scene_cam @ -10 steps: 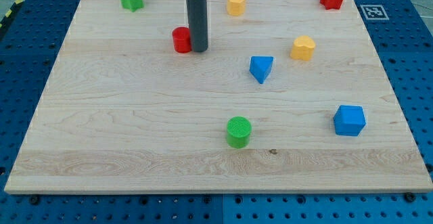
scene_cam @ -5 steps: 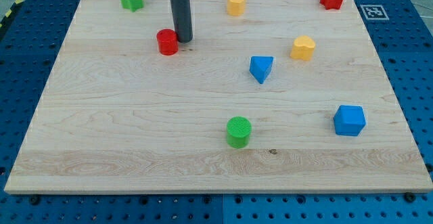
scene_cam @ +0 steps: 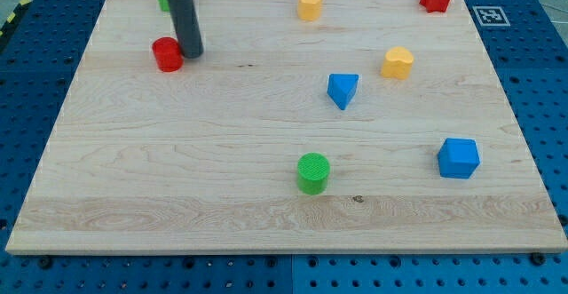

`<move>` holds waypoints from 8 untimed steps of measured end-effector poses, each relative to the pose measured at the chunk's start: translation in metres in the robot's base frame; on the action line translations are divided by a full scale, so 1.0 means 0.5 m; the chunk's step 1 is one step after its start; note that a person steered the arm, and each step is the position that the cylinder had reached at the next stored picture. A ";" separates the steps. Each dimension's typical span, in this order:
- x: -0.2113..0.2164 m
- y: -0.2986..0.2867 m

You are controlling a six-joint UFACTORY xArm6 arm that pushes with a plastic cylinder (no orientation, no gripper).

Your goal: Push the red circle towards the left center of the board

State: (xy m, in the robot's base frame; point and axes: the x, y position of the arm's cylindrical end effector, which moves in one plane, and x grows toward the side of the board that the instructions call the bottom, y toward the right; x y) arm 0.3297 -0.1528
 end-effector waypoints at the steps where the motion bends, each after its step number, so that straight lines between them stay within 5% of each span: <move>1: -0.041 -0.059; 6: -0.009 -0.106; 8: 0.036 -0.021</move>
